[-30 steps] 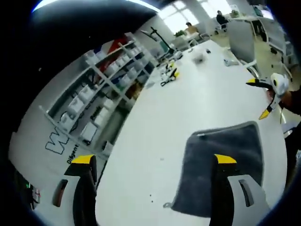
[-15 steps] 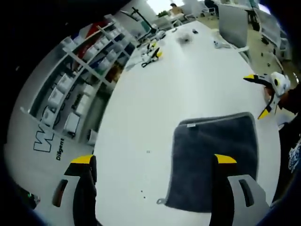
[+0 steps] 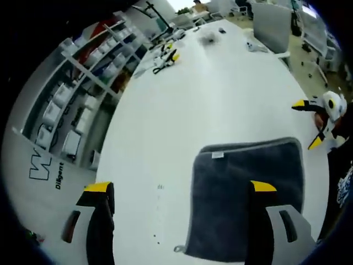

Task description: Open the folded towel by lifting each exposed corner and separating the folded layers until the towel lies flat within the target outline without major curled edges

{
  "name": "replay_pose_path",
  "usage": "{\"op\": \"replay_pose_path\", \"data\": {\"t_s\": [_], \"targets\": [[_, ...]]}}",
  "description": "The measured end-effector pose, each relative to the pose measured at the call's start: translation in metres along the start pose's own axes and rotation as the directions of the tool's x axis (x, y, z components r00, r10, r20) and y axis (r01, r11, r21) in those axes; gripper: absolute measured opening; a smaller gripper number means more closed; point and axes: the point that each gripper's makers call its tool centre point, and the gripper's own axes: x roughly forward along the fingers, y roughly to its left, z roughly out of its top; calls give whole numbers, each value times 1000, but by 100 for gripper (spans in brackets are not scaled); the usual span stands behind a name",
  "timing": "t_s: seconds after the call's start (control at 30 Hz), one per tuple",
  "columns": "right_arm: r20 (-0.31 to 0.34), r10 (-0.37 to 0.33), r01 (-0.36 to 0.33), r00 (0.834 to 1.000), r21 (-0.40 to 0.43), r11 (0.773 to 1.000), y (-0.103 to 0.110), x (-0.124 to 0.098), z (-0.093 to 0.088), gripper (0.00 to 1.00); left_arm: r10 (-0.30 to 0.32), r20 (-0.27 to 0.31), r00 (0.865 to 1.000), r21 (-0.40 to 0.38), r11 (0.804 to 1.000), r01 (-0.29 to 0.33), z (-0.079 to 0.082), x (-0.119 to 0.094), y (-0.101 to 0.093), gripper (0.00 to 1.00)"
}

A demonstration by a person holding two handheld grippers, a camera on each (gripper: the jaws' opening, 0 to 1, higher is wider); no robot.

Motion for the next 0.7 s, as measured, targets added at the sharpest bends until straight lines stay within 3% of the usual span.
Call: {"op": "replay_pose_path", "data": {"t_s": [0.2,0.37,0.5,0.7], "targets": [[5,38,-38,999,35,999,12,0,-2,64,-22,-10,1000,-8,1000,22,1,16,-1,96],[-5,108,-107,994,107,989,31,7,-3,66,-33,-10,999,-10,999,33,-3,27,-1,93],[-6,140,-137,990,175,975,42,7,-4,60,-43,-13,999,-15,999,43,-6,41,-4,90],[-7,130,-125,991,214,969,40,5,-5,55,-72,-4,997,-10,997,72,-5,59,-12,88]]}}
